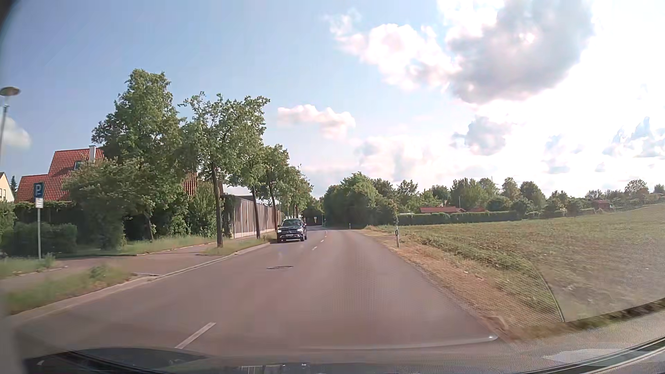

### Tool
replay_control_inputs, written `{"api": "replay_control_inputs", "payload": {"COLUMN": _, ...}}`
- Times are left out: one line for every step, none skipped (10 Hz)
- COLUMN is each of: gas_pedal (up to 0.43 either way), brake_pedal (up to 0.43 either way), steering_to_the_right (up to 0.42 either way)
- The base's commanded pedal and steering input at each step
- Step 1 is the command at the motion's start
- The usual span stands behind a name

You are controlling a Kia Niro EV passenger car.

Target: Follow the waypoints while adhering to traffic rules and regulations

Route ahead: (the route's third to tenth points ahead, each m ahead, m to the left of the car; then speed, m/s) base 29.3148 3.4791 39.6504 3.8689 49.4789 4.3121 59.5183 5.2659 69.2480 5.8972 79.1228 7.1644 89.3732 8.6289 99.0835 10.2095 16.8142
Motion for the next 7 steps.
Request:
{"api": "replay_control_inputs", "payload": {"gas_pedal": 0.138, "brake_pedal": 0.012, "steering_to_the_right": -0.008}}
{"api": "replay_control_inputs", "payload": {"gas_pedal": 0.138, "brake_pedal": 0.012, "steering_to_the_right": -0.008}}
{"api": "replay_control_inputs", "payload": {"gas_pedal": 0.138, "brake_pedal": 0.012, "steering_to_the_right": -0.008}}
{"api": "replay_control_inputs", "payload": {"gas_pedal": 0.138, "brake_pedal": 0.012, "steering_to_the_right": -0.008}}
{"api": "replay_control_inputs", "payload": {"gas_pedal": 0.138, "brake_pedal": 0.012, "steering_to_the_right": -0.008}}
{"api": "replay_control_inputs", "payload": {"gas_pedal": 0.138, "brake_pedal": 0.012, "steering_to_the_right": -0.008}}
{"api": "replay_control_inputs", "payload": {"gas_pedal": 0.138, "brake_pedal": 0.012, "steering_to_the_right": -0.008}}
